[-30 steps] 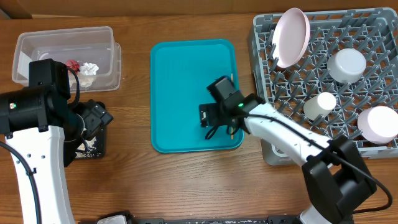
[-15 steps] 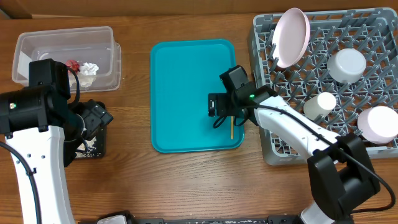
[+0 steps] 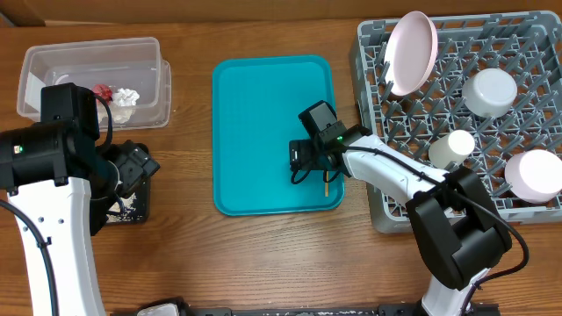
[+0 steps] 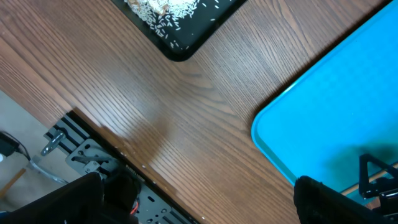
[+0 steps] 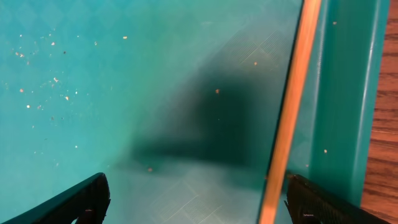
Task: Sort waste into correct bins and load items into the dishwasher
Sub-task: 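Align the right gripper fingers around the wooden stick and close, then lift the wooden stick and carry it right into the dish rack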
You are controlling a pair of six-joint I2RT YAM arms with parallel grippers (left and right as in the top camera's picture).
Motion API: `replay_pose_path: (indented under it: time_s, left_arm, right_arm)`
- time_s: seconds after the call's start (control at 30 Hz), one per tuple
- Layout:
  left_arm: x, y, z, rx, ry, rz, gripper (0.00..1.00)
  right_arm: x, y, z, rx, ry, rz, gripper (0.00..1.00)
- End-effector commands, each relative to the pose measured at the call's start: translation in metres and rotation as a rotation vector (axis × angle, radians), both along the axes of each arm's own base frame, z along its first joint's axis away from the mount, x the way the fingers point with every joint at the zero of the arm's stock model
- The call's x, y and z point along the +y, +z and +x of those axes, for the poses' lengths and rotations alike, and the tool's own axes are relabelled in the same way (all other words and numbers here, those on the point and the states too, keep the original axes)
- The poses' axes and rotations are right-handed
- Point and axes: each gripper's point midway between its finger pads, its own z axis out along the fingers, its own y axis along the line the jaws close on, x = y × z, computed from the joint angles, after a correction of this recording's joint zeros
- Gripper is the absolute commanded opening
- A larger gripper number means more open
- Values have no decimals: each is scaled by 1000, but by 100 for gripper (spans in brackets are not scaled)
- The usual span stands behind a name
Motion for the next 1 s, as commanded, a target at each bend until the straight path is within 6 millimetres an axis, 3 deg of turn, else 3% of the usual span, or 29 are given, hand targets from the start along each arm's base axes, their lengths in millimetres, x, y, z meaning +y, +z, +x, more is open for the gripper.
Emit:
replay_pose_path:
  time_s: [0.0, 0.27, 0.6, 0.73, 0.87, 0.97]
  left_arm:
    - [3, -1, 0, 9, 7, 15, 100]
    - [3, -1, 0, 9, 7, 15, 100]
    - [3, -1, 0, 9, 7, 15, 100]
    - [3, -1, 0, 9, 7, 15, 100]
    - [3, -1, 0, 9, 7, 15, 100]
    - [3, -1, 0, 9, 7, 15, 100]
  right_arm:
    - [2, 6, 8, -29, 0, -6, 93]
    - [-1, -6, 0, 10, 4, -39, 84]
    - [-3, -35, -13, 45, 20, -144, 83]
    - [-5, -37, -16, 62, 7, -150, 73]
    - [-6, -38, -20, 79, -2, -150, 54]
    - [-5, -38, -22, 89, 3, -142, 49]
